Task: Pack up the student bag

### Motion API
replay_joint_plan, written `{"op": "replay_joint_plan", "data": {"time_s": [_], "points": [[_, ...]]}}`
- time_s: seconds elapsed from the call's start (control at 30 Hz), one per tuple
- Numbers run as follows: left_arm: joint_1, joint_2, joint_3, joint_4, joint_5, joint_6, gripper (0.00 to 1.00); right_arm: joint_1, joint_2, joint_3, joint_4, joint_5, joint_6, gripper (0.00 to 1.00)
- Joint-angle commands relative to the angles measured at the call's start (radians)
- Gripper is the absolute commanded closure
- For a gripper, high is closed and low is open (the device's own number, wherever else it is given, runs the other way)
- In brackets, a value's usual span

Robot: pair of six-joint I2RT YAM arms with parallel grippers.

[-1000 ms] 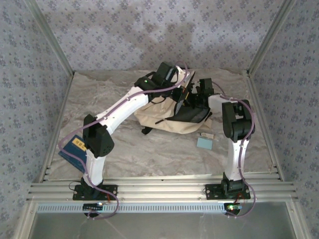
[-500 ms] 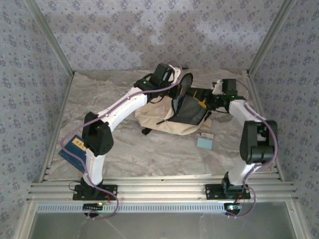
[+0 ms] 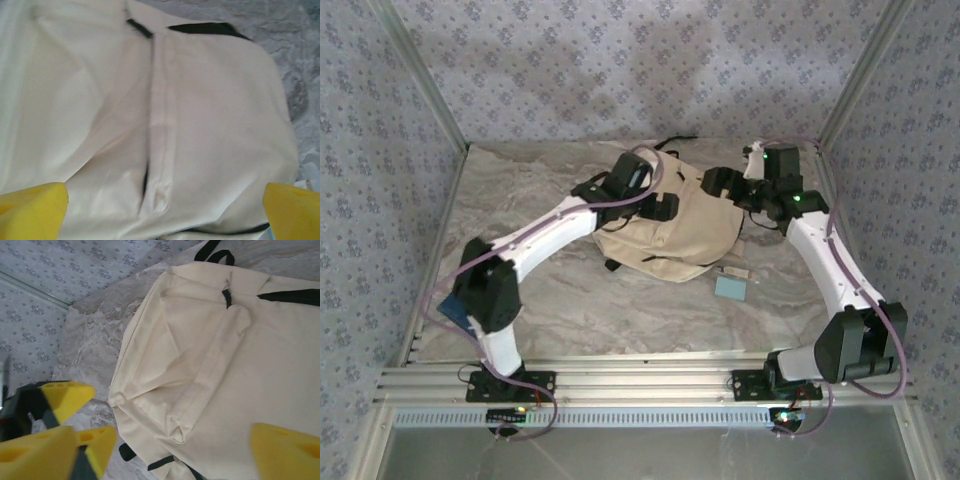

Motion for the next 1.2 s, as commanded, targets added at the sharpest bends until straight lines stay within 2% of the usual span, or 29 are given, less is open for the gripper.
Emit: {"op": "replay_joint_plan", "data": {"time_s": [0.0, 0.13, 0.33, 0.47, 0.57, 0.7, 0.8, 0.97, 1.17], "points": [[0.036, -0.159, -0.124, 0.041, -0.141, -0.085, 0.00, 0.065, -0.004, 0.028, -0.007, 0.127, -0.036, 0.00], [0.142, -0.303, -0.330, 0.023, -0.170, -0.171, 0.00, 0.096, -0.004, -0.014, 0.050, 0.171, -0.019, 0.00], [0.286, -0.483, -0.594, -0.071, -0.348, -0.270, 0.00, 0.177, 0.014, -0.036, 0.051, 0.302, -0.033, 0.00], [0.429, -0.611, -0.748, -0.117, -0.412, -0.377, 0.00, 0.251, 0.055, -0.073, 0.055, 0.364, -0.064, 0.00], [0.561, -0.726, -0.859, -0.121, -0.423, -0.452, 0.00, 0.290, 0.089, -0.085, 0.065, 0.377, -0.071, 0.00], [0.737, -0.849, -0.958, -0.088, -0.355, -0.463, 0.00, 0.314, 0.137, -0.085, 0.063, 0.370, -0.066, 0.00], [0.847, -0.864, -0.970, -0.079, -0.308, -0.426, 0.00, 0.321, 0.165, -0.080, 0.063, 0.355, -0.059, 0.00], [1.001, -0.786, -0.967, -0.050, -0.225, -0.404, 0.00, 0.333, 0.197, -0.060, 0.047, 0.354, -0.064, 0.00], [1.125, -0.692, -0.990, 0.015, -0.200, -0.397, 0.00, 0.335, 0.211, -0.053, 0.039, 0.356, -0.075, 0.00]]}}
